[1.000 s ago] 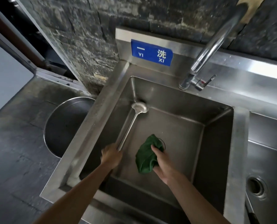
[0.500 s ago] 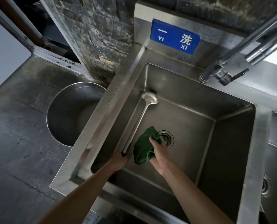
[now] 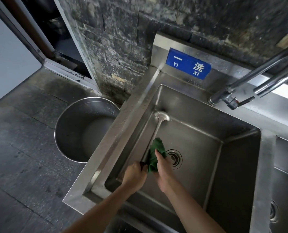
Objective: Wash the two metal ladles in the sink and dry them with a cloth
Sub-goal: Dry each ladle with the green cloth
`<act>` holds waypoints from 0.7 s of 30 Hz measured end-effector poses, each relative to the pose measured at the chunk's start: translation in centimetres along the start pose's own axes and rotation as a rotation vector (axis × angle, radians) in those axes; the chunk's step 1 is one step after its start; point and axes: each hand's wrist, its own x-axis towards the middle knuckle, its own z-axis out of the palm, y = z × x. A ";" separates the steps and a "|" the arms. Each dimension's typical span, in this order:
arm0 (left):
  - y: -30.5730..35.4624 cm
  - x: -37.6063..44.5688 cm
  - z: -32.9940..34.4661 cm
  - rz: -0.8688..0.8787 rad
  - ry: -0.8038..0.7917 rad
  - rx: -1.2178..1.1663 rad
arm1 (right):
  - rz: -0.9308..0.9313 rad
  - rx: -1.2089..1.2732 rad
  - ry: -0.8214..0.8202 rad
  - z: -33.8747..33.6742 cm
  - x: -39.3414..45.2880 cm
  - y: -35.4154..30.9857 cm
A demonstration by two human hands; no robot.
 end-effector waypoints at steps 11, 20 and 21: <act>-0.6 -4.5 -3.9 0.198 0.047 -0.030 | -0.082 -0.004 -0.052 1.9 -5.0 1.2; -1.4 -8.4 -6.0 0.357 0.148 -0.068 | 0.011 -0.055 -0.099 4.6 -6.6 1.1; -1.7 -8.8 -6.6 0.373 0.169 -0.083 | -0.001 -0.066 -0.105 5.2 -7.2 1.0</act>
